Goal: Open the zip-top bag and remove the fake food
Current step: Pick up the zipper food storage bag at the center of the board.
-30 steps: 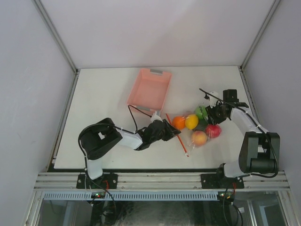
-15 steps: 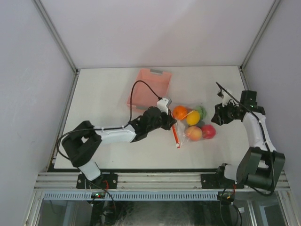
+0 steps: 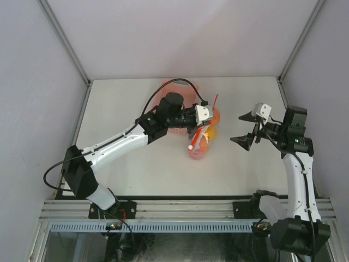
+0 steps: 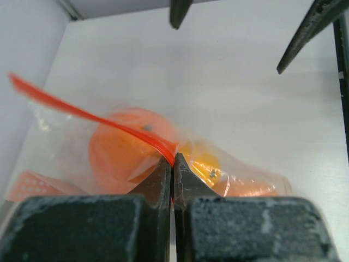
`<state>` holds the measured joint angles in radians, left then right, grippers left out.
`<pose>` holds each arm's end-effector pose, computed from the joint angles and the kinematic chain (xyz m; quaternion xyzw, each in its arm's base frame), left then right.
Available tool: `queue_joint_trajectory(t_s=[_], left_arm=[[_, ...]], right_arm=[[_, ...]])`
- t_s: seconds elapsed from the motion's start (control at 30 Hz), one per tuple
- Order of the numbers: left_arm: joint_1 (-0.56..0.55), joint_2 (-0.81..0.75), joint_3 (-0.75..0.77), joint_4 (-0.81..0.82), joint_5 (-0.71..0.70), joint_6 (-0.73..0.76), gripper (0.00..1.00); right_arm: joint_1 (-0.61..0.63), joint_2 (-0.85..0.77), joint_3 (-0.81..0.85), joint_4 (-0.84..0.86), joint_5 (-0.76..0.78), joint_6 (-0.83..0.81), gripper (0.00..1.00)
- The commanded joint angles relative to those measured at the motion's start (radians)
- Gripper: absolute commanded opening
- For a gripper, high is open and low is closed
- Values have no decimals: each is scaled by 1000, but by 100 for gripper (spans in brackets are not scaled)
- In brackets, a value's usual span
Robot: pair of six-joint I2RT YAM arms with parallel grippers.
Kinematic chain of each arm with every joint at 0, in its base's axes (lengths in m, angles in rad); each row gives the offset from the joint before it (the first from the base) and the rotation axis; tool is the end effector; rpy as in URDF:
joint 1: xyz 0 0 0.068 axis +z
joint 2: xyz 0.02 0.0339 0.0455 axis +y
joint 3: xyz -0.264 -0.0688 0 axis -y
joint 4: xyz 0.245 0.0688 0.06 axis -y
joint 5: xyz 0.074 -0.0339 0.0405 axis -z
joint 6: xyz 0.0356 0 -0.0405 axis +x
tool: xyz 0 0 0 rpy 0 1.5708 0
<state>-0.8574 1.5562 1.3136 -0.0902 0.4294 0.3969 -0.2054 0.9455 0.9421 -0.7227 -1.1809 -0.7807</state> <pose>0.2302 -0.2887 0.3421 0.5671 0.5718 -0.2983 0.5123 0.1791 -0.0037 0.3286 -0.4338 0.6618 0.2862 0.5403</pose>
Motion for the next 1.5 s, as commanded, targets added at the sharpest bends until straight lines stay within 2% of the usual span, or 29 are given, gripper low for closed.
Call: queue_joint_trajectory(t_s=[0.0,0.07,0.23,0.53,0.67,1.03,1.2,1.3,1.47], left_arm=[[11,11,174,-177,117,204,0],[13,26,222,-234,138,233,0],[15,76,286,-333,191,275,0],[14,154,358,-460,275,361,0],[6,157,368,-468,302,382,0],[-25,166,393,-515,313,428,0],[-35,172,410,-532,312,441,0],[-38,180,429,-541,309,441,0],[-38,183,441,-548,289,441,0]], right_arm=[[-17,-7,34,261,-210,112,97],[-27,-1,34,272,-242,121,97],[-60,-10,18,158,-284,4,96],[-90,-9,14,-17,-302,-224,97],[-90,-17,14,-63,-310,-287,99],[-8,-9,30,79,-267,-113,99],[29,9,41,92,-237,-106,99],[88,32,53,69,-195,-132,95],[134,65,71,6,-144,-188,83]])
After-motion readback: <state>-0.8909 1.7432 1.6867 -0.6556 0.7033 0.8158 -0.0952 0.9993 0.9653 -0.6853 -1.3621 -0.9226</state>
